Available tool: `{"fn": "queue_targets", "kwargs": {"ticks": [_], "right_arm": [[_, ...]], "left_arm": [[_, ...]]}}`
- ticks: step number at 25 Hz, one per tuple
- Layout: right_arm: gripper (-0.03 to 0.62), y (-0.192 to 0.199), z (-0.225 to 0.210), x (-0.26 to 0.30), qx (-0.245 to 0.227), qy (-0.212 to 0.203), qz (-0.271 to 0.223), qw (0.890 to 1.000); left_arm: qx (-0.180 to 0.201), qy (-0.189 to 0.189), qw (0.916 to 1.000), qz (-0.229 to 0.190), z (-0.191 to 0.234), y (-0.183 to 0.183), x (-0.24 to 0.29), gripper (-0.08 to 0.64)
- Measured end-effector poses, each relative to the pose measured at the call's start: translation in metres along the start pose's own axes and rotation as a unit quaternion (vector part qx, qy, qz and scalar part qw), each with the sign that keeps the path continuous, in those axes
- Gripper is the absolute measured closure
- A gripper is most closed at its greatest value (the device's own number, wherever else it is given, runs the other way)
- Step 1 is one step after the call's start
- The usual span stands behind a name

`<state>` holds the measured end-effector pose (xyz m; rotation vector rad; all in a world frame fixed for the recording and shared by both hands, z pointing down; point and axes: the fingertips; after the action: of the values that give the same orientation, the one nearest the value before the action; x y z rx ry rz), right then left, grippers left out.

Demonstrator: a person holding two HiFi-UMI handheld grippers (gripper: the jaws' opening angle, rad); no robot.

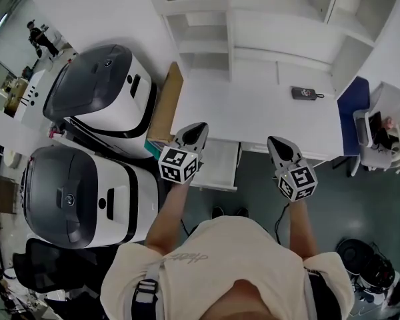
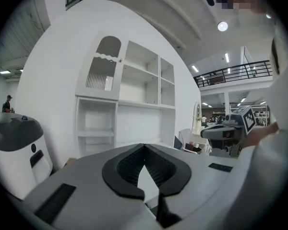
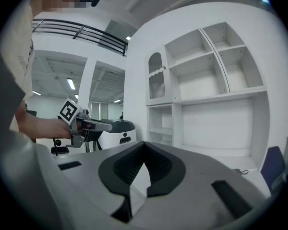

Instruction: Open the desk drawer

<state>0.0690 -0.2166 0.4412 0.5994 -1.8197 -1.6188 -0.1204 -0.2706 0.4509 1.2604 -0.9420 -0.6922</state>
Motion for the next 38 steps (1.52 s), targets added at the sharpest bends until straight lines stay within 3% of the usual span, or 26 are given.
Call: {"fn": "queue_targets", "kwargs": {"ticks": [22, 30, 38], "right_arm": [[0.592, -0.105, 0.016, -0.007, -0.072, 0.012, -0.072, 0.995], [0.592, -0.106, 0.017, -0.014, -0.067, 0.024, -0.077, 0.994], [0.592, -0.089, 0.024, -0.016, -0.057, 0.016, -0.066, 0.996]], "left_arm": [[0.041, -0.007, 0.9941, -0.100, 0.009, -0.099, -0.018, 0.555], [0.054, 0.001, 0.9925, -0.110, 0.001, -0.107, -0.023, 0.555], [0.040, 0.000, 0.9947, -0.094, 0.000, -0.086, -0.031, 0.555]]}}
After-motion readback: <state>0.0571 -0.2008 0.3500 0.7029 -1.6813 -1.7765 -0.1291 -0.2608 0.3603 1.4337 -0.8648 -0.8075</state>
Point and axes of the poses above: the fingertips, and each gripper's own axes: x forward along the fingers, z to its left, y out of its underside, and after that the axes turned 9 degrees about -y, right-handed
